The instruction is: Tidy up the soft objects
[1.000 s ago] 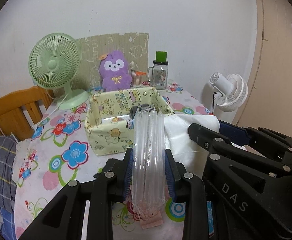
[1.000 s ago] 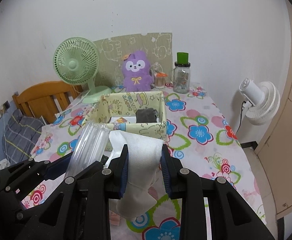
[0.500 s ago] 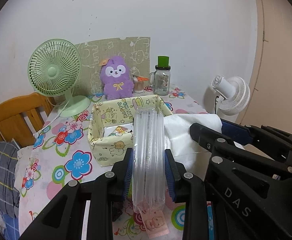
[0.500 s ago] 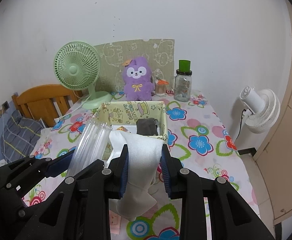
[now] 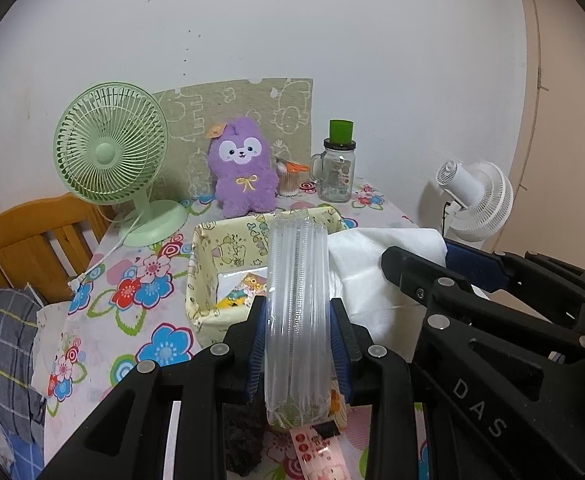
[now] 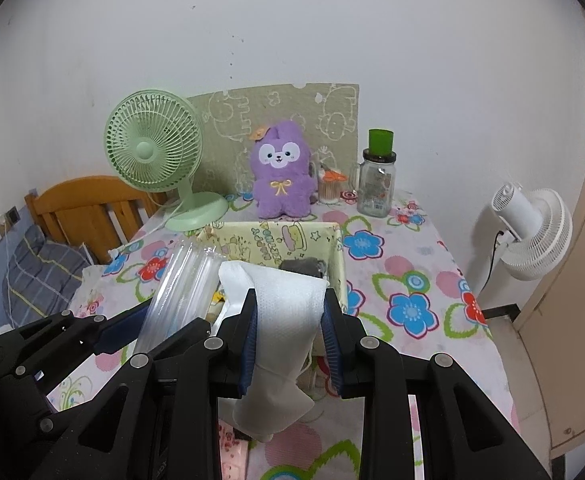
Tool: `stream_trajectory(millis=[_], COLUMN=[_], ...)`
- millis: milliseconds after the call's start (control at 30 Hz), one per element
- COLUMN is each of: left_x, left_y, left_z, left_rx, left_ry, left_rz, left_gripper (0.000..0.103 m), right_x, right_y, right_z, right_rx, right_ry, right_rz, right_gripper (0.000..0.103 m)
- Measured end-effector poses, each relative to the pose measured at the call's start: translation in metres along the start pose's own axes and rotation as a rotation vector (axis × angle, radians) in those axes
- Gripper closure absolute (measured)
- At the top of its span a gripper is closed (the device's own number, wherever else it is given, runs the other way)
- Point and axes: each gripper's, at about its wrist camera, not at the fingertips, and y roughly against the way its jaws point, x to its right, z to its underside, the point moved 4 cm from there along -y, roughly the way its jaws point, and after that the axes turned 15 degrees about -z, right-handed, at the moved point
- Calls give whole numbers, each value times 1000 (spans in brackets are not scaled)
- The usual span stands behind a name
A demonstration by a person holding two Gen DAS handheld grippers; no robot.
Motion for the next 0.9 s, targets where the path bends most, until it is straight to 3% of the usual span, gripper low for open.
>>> stream_trajectory(millis=[900], left_x=[-16], left_y=[-68], left_z=[-26], left_rx=[-68], left_ry=[25], left_rz=[-30], left_gripper=[73], right_x=[13], right_y=[-68], right_z=[-31], right_rx=[-29], right_ry=[-21], right_rz=[-45], right_gripper=[71])
